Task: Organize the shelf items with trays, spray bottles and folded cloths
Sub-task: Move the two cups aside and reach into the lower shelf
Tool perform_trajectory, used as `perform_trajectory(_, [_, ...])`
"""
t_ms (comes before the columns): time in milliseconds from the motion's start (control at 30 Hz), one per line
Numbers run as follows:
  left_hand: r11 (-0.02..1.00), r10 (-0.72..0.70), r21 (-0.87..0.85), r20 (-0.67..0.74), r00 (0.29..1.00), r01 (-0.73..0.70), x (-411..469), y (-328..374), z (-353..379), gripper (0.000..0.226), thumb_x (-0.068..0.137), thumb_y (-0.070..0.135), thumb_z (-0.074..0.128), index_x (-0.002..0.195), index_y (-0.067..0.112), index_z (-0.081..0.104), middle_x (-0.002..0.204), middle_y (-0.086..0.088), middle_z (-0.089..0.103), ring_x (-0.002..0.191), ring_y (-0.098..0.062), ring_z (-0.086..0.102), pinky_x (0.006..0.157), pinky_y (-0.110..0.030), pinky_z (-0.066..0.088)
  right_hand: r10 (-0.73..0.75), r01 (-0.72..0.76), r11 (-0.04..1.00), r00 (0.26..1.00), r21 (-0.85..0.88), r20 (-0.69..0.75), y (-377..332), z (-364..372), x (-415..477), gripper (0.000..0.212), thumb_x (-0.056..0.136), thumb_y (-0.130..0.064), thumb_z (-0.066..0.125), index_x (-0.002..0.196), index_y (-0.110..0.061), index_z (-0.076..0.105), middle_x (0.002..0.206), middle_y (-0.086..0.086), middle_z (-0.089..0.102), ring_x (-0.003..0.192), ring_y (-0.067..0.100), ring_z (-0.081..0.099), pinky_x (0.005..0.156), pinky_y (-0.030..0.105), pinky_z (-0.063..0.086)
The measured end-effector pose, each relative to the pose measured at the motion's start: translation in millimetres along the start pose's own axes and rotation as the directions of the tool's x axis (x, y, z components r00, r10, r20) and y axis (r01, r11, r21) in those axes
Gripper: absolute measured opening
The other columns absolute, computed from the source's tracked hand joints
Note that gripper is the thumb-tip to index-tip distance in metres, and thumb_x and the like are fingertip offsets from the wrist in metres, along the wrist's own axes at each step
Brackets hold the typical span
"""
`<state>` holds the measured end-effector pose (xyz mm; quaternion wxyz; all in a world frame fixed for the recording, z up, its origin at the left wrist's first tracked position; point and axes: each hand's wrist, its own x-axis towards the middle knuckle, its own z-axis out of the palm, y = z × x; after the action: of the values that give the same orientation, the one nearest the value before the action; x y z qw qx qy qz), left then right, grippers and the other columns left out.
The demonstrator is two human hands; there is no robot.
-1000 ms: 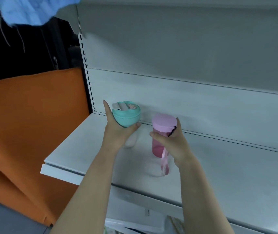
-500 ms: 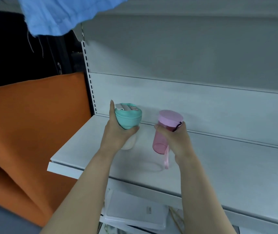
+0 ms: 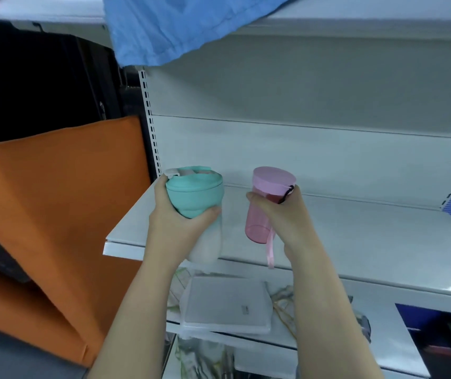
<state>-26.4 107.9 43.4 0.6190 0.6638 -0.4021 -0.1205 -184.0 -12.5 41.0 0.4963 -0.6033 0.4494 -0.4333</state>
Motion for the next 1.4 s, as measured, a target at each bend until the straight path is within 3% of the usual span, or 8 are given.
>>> perform_trajectory(133, [1.0,-0.019,-0.012,0.041,0.999,0.02,-33,-3,-17,0.102,0.067,0.04,0.087,0.148,0.041,0.025,0.117,0.017,0.062,0.103,-0.004,0.063,0.086,-0.029,0.054,-0.02,0.02,1.0,1.0,-0.009,-0.011,-3,2,-43,0.062,0.062,-0.046,0.082,0.115,-0.028,0.054,0.104,-0.01,0.069,0.096,0.012,0.066,0.086,0.038,0.056])
perform_trajectory(267, [1.0,-0.005,-0.022,0.068,0.998,0.006,-67,-1,-32,0.098,0.068,0.038,0.086,0.146,0.041,0.027,0.111,0.028,0.06,0.094,0.017,0.057,0.072,-0.008,0.046,-0.018,0.018,1.0,1.0,-0.015,-0.024,1,0,-91,0.061,0.065,-0.043,0.084,0.117,-0.025,0.057,0.105,-0.009,0.071,0.096,0.01,0.068,0.09,0.04,0.056])
perform_trajectory(533, [0.978,0.014,-0.208,0.167,0.986,0.022,-141,-14,-42,0.083,0.069,0.019,0.089,0.126,0.043,0.035,0.108,0.028,0.058,0.089,0.024,0.056,0.071,0.001,0.042,0.084,-0.099,0.985,0.991,-0.144,-0.107,31,-26,-172,0.066,0.058,-0.049,0.083,0.116,-0.029,0.058,0.104,-0.007,0.072,0.097,0.016,0.069,0.09,0.046,0.056])
perform_trajectory(700, [0.944,-0.02,-0.311,0.276,0.961,0.109,-184,-30,-35,0.078,0.055,0.042,0.088,0.12,0.044,0.043,0.113,0.022,0.065,0.106,-0.002,0.065,0.086,-0.03,0.057,0.156,-0.182,0.958,0.979,-0.221,-0.133,67,-48,-213,0.074,0.056,-0.06,0.083,0.119,-0.029,0.059,0.107,-0.007,0.071,0.099,0.015,0.069,0.088,0.044,0.057])
perform_trajectory(900, [0.945,-0.032,-0.298,0.327,0.945,0.135,-218,-22,-17,0.092,0.057,0.043,0.089,0.135,0.032,0.042,0.12,0.017,0.065,0.111,-0.007,0.065,0.095,-0.046,0.055,0.177,-0.201,0.963,0.975,-0.182,-0.136,85,-77,-235,0.088,0.053,-0.075,0.082,0.124,-0.028,0.059,0.113,-0.007,0.071,0.104,0.014,0.068,0.088,0.042,0.058])
perform_trajectory(1133, [0.965,-0.051,-0.216,0.409,0.911,0.151,-261,-1,32,0.091,0.055,0.044,0.089,0.133,0.03,0.045,0.119,0.013,0.067,0.109,-0.012,0.066,0.092,-0.049,0.056,0.254,-0.267,0.961,0.956,-0.075,-0.146,112,-154,-257,0.086,0.05,-0.06,0.086,0.126,-0.033,0.054,0.112,-0.011,0.069,0.105,0.013,0.066,0.088,0.037,0.056])
perform_trajectory(1267, [0.975,-0.048,-0.169,0.471,0.881,0.143,-306,22,94,0.085,0.053,0.046,0.088,0.127,0.04,0.046,0.116,0.018,0.068,0.107,-0.01,0.067,0.091,-0.049,0.056,0.329,-0.332,0.943,0.936,0.001,-0.125,124,-238,-271,0.049,0.078,-0.019,0.078,0.121,-0.024,0.056,0.105,0.0,0.069,0.091,0.012,0.065,0.063,0.017,0.053])
perform_trajectory(1400, [0.973,-0.06,-0.164,0.498,0.865,0.162,-353,34,157,0.09,0.052,0.045,0.09,0.129,0.041,0.045,0.118,0.019,0.067,0.107,-0.004,0.066,0.093,-0.041,0.056,0.366,-0.367,0.93,0.916,0.03,-0.166,146,-309,-280,0.062,0.068,-0.024,0.08,0.125,-0.021,0.053,0.109,0.004,0.068,0.102,0.022,0.066,0.085,0.039,0.058])
